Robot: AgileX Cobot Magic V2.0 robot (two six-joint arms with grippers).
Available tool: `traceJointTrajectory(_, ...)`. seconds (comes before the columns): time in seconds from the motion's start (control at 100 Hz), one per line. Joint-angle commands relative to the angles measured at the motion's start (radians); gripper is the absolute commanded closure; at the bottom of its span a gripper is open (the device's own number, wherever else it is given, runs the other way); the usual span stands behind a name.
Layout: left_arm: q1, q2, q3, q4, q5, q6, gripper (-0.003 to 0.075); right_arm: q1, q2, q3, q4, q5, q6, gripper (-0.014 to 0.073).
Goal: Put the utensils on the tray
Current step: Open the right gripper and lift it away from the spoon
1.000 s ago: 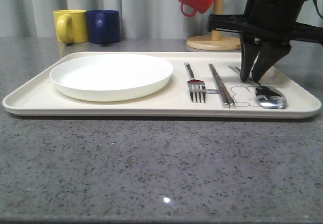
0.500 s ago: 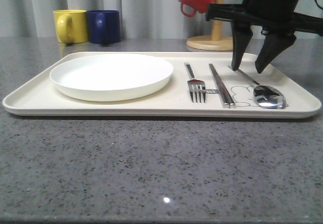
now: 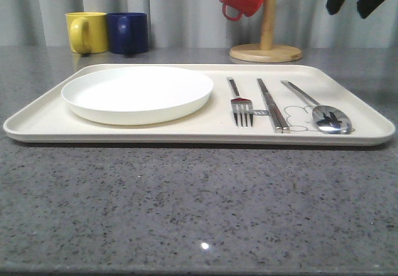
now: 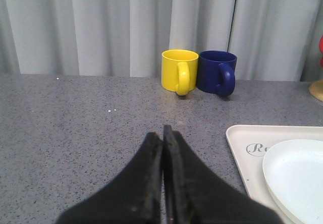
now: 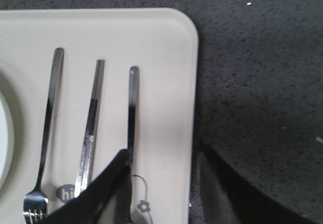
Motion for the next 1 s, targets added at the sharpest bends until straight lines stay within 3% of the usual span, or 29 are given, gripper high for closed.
traceJointTrajectory(0.0, 0.001, 0.003, -0.026, -0.007, -0.075, 0.0, 0.0738, -0.033, -0.09, 0.022, -0.023, -0.065, -0.025, 0.0262)
traceJointTrajectory(0.29, 0.001, 0.003, -0.026, -0.007, -0.075, 0.0, 0.0738, -0.112, -0.299, 0.287, -0.049, -0.224, -0.026, 0.0263)
traceJointTrajectory(0.99, 0.001, 0.003, -0.026, -0.007, -0.075, 0.0, 0.0738, -0.112, -0.843, 0.794, -0.185, -0.688, -0.026, 0.0265)
